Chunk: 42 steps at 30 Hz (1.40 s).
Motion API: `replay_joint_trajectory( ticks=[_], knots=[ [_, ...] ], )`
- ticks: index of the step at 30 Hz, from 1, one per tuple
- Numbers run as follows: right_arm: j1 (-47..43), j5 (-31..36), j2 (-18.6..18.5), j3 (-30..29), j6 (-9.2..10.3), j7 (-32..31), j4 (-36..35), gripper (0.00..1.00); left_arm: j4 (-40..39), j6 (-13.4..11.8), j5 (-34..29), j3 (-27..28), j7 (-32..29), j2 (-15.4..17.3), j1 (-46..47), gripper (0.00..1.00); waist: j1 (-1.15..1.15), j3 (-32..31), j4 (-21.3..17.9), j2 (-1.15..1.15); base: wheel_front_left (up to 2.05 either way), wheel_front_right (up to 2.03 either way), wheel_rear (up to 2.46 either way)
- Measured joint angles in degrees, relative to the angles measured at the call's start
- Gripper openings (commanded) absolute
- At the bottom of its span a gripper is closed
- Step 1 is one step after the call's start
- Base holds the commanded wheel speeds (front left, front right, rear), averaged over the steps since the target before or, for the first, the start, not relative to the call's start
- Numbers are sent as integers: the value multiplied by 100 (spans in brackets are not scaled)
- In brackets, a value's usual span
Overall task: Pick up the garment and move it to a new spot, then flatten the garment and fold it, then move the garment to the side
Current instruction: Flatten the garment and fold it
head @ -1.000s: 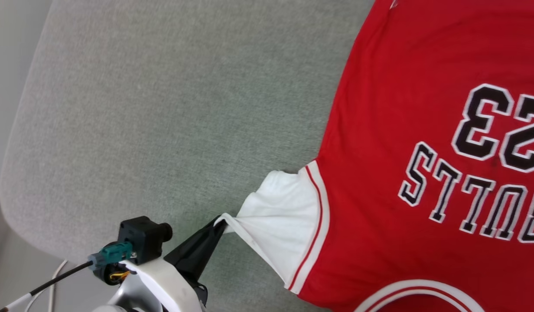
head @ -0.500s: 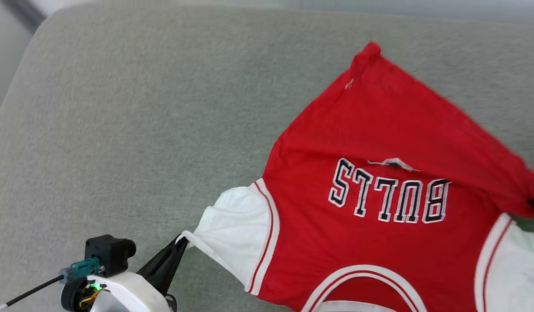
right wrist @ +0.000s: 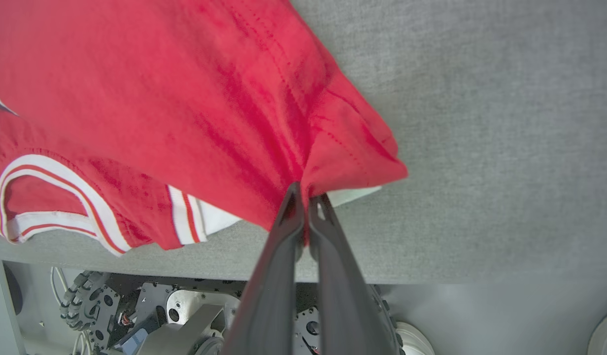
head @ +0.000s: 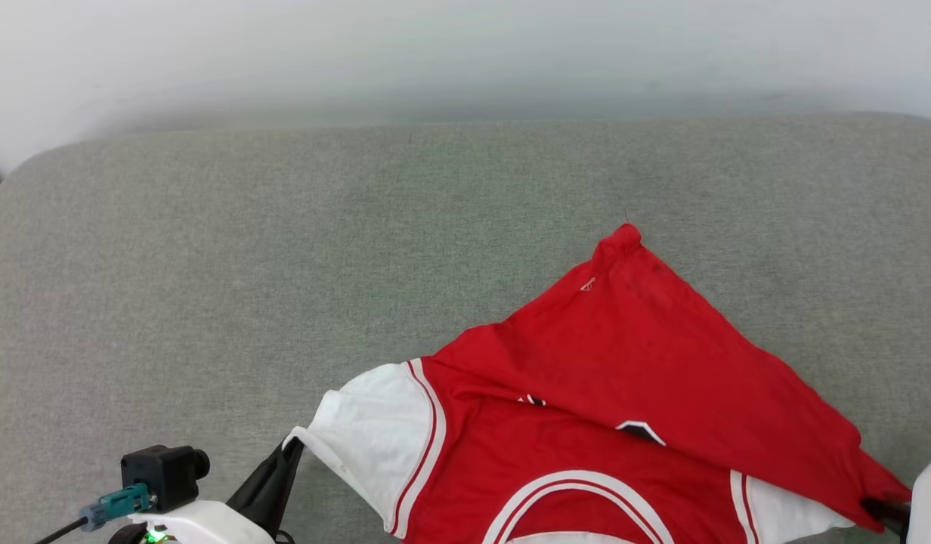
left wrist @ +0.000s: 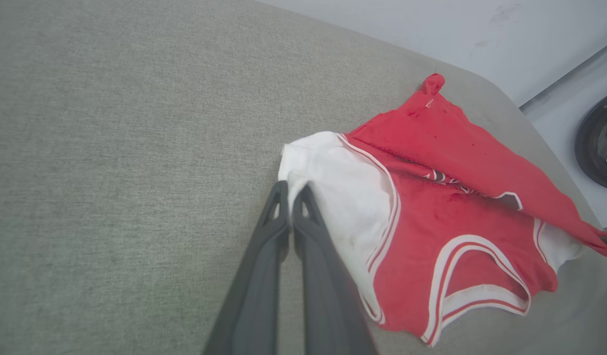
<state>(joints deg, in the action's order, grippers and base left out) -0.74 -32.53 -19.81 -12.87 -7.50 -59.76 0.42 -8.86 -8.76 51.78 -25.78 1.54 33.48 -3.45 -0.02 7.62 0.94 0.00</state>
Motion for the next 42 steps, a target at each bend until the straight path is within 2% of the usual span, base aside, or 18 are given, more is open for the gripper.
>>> replay_joint_trajectory(
  ticks=[6, 7, 8, 9, 15, 20, 27, 35, 42],
  knots=[
    [-423, -46, 81, 107, 0, 336, 75, 0, 47, -4, 22, -88, 24, -114, -18, 0, 0, -151, -117, 0, 0, 0, 0],
    [-444, -78, 80, 136, 0, 375, 100, 5, 54, -3, 16, -98, 24, -116, -18, 0, 0, -159, -122, 0, 0, 0, 0],
    [-450, -109, 75, 168, 0, 458, 101, 73, 55, 2, 15, -103, 24, -116, -18, 0, 0, -159, -122, 0, 0, 0, 0],
    [-446, -136, 62, 199, 0, 553, 97, 100, 54, 2, 15, -108, 24, -116, -18, 0, 0, -156, -119, 0, 0, 0, 0],
    [-272, -519, -163, 388, 0, 733, -60, 100, -14, -15, -69, -136, 20, -71, -5, 0, 1, -74, -54, 0, 0, 0, 0],
    [243, -687, -392, 528, 0, 712, -456, 100, -141, -19, -124, -188, -5, -67, 45, 0, 1, 57, 66, 0, 0, 0, 0],
    [1321, -475, -568, 998, 0, 469, -686, 100, -330, 7, -279, -301, -86, -78, 302, 0, 2, 397, 334, 0, 0, 0, 0],
    [2634, 190, -527, 1415, 0, 280, 89, 100, -391, 122, -432, -503, -136, -234, 711, 0, 3, 906, 847, 0, 0, 0, 0],
    [3284, 566, -656, 1848, 0, 209, 1033, 100, -327, 220, -514, -656, -127, -423, 940, 0, 3, 1316, 1349, 0, 0, 0, 0]
  ],
)
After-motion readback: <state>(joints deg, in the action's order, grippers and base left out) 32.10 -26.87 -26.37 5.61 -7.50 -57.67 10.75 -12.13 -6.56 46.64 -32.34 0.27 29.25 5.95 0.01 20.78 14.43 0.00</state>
